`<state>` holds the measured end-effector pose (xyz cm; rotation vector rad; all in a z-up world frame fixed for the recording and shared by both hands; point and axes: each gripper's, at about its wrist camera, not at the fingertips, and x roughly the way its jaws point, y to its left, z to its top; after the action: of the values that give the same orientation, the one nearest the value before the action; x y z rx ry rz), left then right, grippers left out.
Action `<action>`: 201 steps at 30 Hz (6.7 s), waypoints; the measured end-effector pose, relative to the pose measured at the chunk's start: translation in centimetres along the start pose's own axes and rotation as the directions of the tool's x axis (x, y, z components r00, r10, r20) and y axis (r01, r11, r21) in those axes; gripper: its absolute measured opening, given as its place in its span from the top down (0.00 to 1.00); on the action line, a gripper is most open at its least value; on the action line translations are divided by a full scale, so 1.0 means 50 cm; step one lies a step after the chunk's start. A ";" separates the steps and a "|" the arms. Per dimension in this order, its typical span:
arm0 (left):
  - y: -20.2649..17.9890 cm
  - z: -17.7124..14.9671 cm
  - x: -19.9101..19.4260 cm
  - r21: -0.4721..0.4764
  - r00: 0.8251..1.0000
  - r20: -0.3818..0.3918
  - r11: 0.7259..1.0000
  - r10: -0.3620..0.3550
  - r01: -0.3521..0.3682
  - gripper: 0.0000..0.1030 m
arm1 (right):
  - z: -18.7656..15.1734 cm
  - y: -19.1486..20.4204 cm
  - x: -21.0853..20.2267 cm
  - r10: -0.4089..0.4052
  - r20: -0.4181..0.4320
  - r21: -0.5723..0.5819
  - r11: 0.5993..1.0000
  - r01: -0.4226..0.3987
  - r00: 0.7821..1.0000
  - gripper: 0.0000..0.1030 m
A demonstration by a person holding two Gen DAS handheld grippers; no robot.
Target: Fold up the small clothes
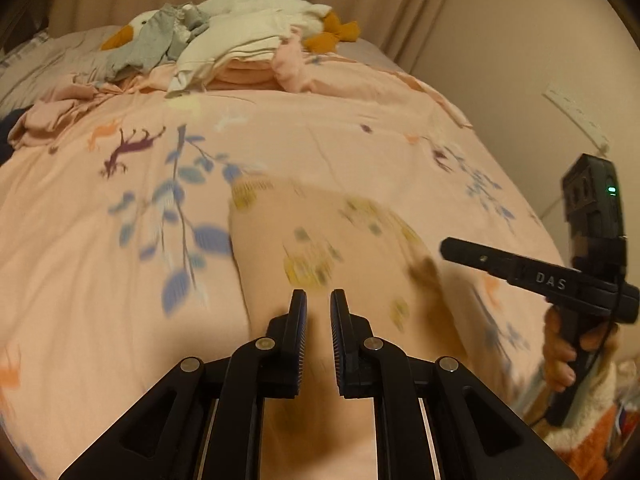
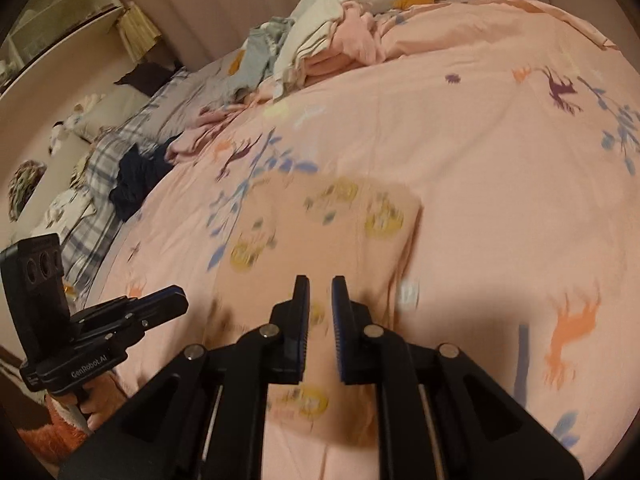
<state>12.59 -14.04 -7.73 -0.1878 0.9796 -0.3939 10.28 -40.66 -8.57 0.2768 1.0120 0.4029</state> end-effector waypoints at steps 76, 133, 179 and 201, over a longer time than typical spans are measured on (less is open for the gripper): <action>0.064 -0.035 0.177 -0.216 0.879 -0.197 0.894 -0.434 0.393 0.41 | -0.010 -0.103 0.166 0.393 -0.188 0.318 0.892 -0.323 0.900 0.36; -0.100 -0.010 0.004 0.216 0.994 -0.006 0.970 -0.113 0.112 0.73 | 0.001 -0.011 0.002 0.193 0.090 0.042 0.979 -0.198 0.977 0.79; 0.053 0.033 -0.179 0.076 0.986 0.127 0.992 -0.106 0.097 0.73 | 0.080 0.274 -0.029 0.187 0.133 -0.204 0.966 -0.158 0.973 0.78; 0.140 0.072 -0.178 0.023 0.992 0.102 0.997 -0.080 0.078 0.73 | 0.117 0.369 0.039 0.142 0.097 -0.237 0.965 -0.116 0.985 0.78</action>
<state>12.86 -4.11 -1.23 -0.2282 0.8689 -0.4618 12.59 -23.57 0.38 0.1547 0.8292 0.6118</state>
